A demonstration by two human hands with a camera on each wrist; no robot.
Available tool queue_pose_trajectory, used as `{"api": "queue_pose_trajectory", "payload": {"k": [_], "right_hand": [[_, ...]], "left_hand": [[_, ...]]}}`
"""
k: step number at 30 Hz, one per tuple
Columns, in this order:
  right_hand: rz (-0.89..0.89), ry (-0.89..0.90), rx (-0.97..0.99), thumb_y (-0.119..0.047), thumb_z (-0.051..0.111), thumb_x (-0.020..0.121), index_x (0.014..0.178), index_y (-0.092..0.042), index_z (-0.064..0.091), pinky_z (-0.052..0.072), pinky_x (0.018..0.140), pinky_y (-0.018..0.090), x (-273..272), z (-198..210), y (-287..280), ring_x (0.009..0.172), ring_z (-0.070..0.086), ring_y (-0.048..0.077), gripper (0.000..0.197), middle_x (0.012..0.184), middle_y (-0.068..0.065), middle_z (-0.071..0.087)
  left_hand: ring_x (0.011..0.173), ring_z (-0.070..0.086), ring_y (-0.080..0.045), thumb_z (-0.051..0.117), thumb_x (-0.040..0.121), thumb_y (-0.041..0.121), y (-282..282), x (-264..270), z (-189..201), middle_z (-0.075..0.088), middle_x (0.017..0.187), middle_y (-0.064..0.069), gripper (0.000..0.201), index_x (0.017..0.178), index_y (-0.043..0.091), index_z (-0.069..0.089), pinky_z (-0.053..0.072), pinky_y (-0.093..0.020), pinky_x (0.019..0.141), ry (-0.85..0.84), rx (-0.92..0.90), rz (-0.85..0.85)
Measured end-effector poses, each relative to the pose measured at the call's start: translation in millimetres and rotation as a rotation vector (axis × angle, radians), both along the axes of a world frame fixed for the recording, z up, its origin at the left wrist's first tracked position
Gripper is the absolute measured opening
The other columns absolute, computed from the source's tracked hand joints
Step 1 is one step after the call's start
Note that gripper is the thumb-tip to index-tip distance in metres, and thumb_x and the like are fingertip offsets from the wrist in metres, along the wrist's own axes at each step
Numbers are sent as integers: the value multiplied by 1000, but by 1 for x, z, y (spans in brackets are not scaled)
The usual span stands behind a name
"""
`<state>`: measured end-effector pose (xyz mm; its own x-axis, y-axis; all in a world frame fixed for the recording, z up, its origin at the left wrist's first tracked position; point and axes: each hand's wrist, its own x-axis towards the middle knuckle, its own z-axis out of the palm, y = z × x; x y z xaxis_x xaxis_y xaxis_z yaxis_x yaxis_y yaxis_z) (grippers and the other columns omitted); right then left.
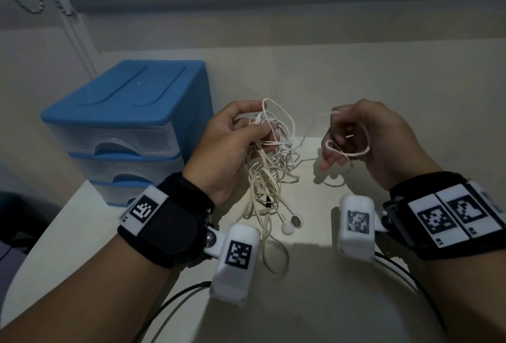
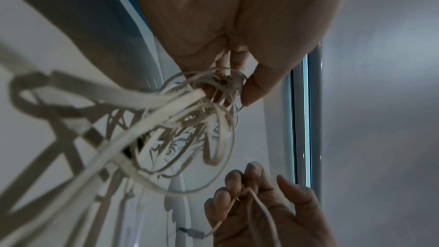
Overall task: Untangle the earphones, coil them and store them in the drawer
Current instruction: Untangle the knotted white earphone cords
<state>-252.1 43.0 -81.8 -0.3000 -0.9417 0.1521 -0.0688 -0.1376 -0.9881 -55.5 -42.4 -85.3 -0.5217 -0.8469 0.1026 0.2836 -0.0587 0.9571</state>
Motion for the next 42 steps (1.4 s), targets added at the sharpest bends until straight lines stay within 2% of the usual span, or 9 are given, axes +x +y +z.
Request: {"api": "queue_pose_trajectory", "payload": {"k": [5,9,15,18,23,29,35,39,42], "right_hand": [[-25,38,-37,-40,48,87,73,-4,57,42,59,34,0,2,-2,64,69,35,40,75,25,67],[-76,286,-237,-23,61,93,98,-12,71,44,68,28,2,1,-5,78,67,22,15,100,9,74],[94,461,-301,-2,72,90,132,-15,66,56,88,32,15,1,-4,96,65,10,44,127,5,66],[113,506,-288,-4,70,92,132,-16,66,55,90,34,21,-2,-8,104,66,16,42,123,8,64],[84,560,-207,-15,73,92,124,-30,72,52,80,26,20,-3,-8,77,56,8,36,107,-1,58],[49,567,-184,-23,83,83,96,-23,78,49,70,27,19,-4,-8,74,59,26,14,102,5,59],[-187,460,-267,-24,85,79,78,-15,77,43,59,28,14,-5,-10,55,55,13,12,83,1,68],[-366,260,-266,-17,83,79,71,-9,73,40,54,27,9,-4,-12,49,49,15,15,58,-2,61],[-378,175,-259,-14,82,79,73,-6,75,40,52,26,4,-4,-13,47,49,17,12,53,1,59]], "left_hand": [[75,70,-19,64,92,-5,0,0,-1,73,91,-13,30,121,4,64,59,-25,66,-31,-35,-2],[74,70,-18,65,91,-4,1,0,0,73,96,-15,30,120,3,66,60,-26,67,-78,-76,-19],[69,68,-16,63,91,-5,5,0,1,72,89,-12,27,118,2,67,58,-24,64,-114,-100,-54],[70,68,-15,62,92,-5,5,0,2,73,87,-9,27,118,2,67,58,-25,65,-141,-118,-71],[72,68,-15,62,93,-3,7,1,1,73,88,-8,26,117,3,69,57,-27,68,-183,-131,-105],[71,66,-24,62,94,0,8,1,4,68,75,-12,35,127,12,62,54,-35,69,-167,-94,-133],[80,68,-24,63,94,2,13,1,6,66,99,-18,38,129,15,55,54,-31,67,-149,-127,-246],[82,65,-26,69,91,1,9,3,2,65,98,-19,28,117,11,66,55,-44,81,-186,-157,-208],[74,67,-18,69,91,3,6,2,-1,70,92,-14,22,111,12,72,58,-34,69,-176,-151,-139]]}}
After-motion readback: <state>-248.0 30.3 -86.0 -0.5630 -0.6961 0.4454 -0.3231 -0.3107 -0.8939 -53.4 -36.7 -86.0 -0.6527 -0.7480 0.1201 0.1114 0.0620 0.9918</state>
